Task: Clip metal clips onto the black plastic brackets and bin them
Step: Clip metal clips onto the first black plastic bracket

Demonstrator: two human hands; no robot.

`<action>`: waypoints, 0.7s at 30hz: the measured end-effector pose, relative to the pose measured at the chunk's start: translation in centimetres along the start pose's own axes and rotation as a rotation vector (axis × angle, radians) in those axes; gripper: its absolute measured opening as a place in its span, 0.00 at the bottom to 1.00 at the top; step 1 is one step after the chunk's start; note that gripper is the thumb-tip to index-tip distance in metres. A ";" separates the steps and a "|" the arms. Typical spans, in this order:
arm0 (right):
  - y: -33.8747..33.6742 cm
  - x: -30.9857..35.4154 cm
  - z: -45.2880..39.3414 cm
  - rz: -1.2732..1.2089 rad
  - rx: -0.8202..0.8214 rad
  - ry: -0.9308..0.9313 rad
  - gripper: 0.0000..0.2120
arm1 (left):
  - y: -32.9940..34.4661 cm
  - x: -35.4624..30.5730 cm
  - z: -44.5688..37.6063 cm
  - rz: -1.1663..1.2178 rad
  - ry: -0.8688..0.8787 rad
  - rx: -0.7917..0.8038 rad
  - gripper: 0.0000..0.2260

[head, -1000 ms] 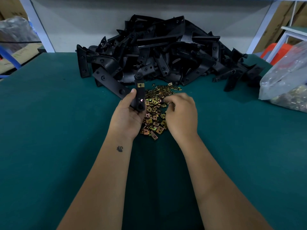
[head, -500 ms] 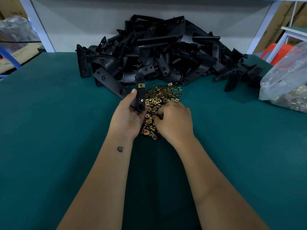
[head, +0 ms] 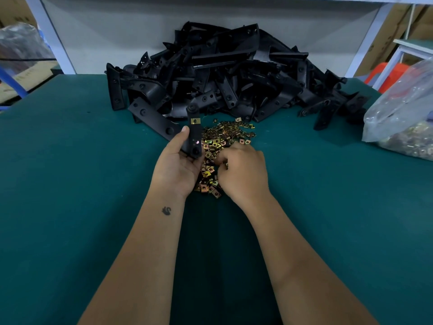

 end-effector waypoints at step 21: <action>0.9 0.6 0.0 -0.129 0.005 0.100 0.05 | -0.2 0.3 -0.7 0.018 -0.002 -0.011 0.04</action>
Point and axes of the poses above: each hand's wrist, its own z-axis away from the middle knuckle, its own y-axis out of the palm, x = y × z, the point moved 2 cm from there along -z, towards the middle knuckle, and after that the axes turned 11 degrees about -x, right-handed, at the moved point
